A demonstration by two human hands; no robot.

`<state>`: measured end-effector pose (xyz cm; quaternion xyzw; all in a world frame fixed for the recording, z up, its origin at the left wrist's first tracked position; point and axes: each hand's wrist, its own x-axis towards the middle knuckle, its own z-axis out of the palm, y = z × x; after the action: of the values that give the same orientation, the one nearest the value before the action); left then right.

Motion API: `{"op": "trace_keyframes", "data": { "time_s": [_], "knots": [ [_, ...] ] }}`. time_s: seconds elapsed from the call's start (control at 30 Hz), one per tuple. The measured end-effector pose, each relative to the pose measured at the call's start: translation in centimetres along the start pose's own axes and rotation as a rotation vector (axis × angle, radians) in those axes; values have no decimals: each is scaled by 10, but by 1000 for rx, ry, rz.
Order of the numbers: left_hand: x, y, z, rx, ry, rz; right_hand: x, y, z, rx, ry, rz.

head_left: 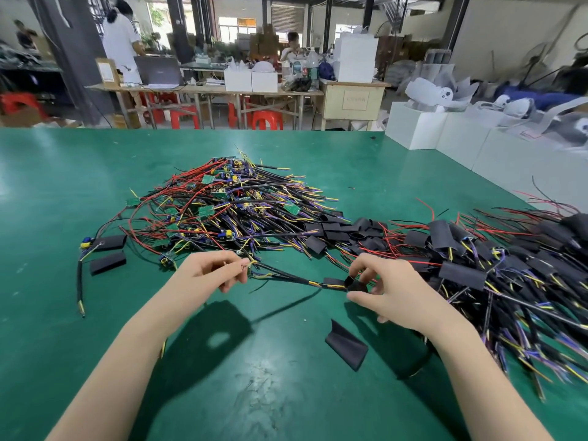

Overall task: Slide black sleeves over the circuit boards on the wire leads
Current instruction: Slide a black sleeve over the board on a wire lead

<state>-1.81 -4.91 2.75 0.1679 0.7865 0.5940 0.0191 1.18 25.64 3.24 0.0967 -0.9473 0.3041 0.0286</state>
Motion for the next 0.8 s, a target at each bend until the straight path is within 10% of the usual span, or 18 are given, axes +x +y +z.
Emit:
{"op": "trace_keyframes", "data": {
  "time_s": [0.8],
  "knots": [
    [-1,2,-4,-471,-21,131,4,-10,8,-75,57,-27]
  ]
}}
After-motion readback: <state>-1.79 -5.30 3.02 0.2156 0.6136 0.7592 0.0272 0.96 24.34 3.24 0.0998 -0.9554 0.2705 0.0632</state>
